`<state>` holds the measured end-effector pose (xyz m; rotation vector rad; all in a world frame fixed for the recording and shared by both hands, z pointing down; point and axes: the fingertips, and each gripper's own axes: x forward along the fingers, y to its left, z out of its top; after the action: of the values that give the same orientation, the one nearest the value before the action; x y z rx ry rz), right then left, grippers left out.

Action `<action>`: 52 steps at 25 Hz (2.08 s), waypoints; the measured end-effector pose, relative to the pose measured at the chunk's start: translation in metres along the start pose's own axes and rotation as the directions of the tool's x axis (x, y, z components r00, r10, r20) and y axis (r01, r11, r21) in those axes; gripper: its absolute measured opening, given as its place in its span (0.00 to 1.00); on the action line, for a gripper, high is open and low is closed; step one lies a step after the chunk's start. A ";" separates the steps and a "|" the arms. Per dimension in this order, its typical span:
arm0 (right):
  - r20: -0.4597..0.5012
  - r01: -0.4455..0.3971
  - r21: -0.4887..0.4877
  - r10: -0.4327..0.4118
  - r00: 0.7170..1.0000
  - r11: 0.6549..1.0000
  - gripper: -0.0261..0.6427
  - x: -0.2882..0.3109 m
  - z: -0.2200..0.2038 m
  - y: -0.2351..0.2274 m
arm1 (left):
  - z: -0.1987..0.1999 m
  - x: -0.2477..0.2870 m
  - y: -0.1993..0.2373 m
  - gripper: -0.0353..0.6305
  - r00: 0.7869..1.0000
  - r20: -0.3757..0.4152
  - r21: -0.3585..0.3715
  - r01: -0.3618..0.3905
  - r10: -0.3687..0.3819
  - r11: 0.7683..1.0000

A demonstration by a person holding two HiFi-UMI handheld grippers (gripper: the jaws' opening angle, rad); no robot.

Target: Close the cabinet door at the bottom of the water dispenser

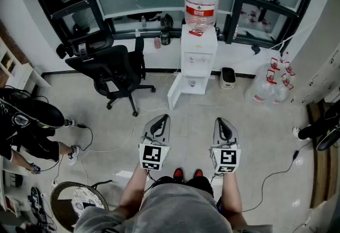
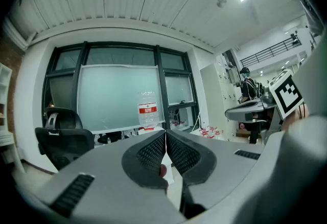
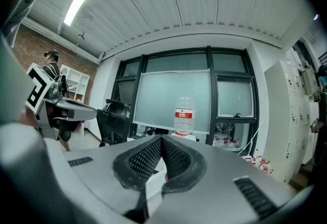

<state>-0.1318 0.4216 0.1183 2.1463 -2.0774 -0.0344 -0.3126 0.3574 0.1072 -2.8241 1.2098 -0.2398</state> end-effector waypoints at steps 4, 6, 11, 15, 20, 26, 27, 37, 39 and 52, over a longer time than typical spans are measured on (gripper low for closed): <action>0.006 0.004 0.012 -0.004 1.000 1.000 0.07 0.004 0.001 0.002 | -0.003 0.003 0.005 0.09 1.000 0.000 0.004 0.006 -0.006 1.000; 0.003 0.010 0.012 -0.010 1.000 1.000 0.07 0.006 0.001 0.003 | -0.004 0.004 0.007 0.09 1.000 -0.001 0.005 0.010 -0.010 1.000; 0.001 0.012 0.003 -0.012 1.000 1.000 0.07 0.013 0.002 0.006 | -0.005 0.004 0.014 0.09 1.000 0.005 -0.002 0.007 -0.007 1.000; 0.002 0.006 -0.001 -0.006 1.000 1.000 0.07 0.024 0.005 0.007 | -0.007 0.009 0.020 0.09 1.000 0.005 -0.009 0.008 -0.008 1.000; 0.003 0.000 0.004 0.000 1.000 1.000 0.07 0.042 0.006 0.004 | -0.009 0.021 0.030 0.09 1.000 -0.001 -0.014 -0.004 0.004 1.000; 0.002 -0.008 0.022 0.008 1.000 1.000 0.07 0.069 -0.002 -0.011 | -0.012 0.050 0.035 0.09 1.000 -0.011 -0.010 -0.015 0.014 1.000; 0.001 -0.010 0.024 0.010 1.000 1.000 0.07 0.075 -0.004 -0.015 | -0.012 0.057 0.036 0.09 1.000 -0.012 -0.009 -0.017 0.017 1.000; 0.026 -0.028 0.032 0.028 0.999 0.999 0.07 0.182 0.002 -0.087 | 0.004 0.172 0.059 0.09 0.999 -0.010 -0.004 -0.052 0.052 0.999; 0.027 -0.042 0.034 0.041 0.999 0.999 0.07 0.205 0.005 -0.103 | 0.010 0.196 0.063 0.09 0.998 -0.011 -0.011 -0.066 0.066 0.998; -0.038 -0.169 0.073 0.172 0.984 0.983 0.07 0.340 -0.017 -0.149 | -0.001 0.314 0.103 0.09 0.980 -0.095 -0.045 -0.178 0.173 0.983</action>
<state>0.0311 0.0891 0.1471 1.9788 -2.2600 0.1056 -0.1731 0.0589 0.1334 -2.7550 1.4962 -0.3342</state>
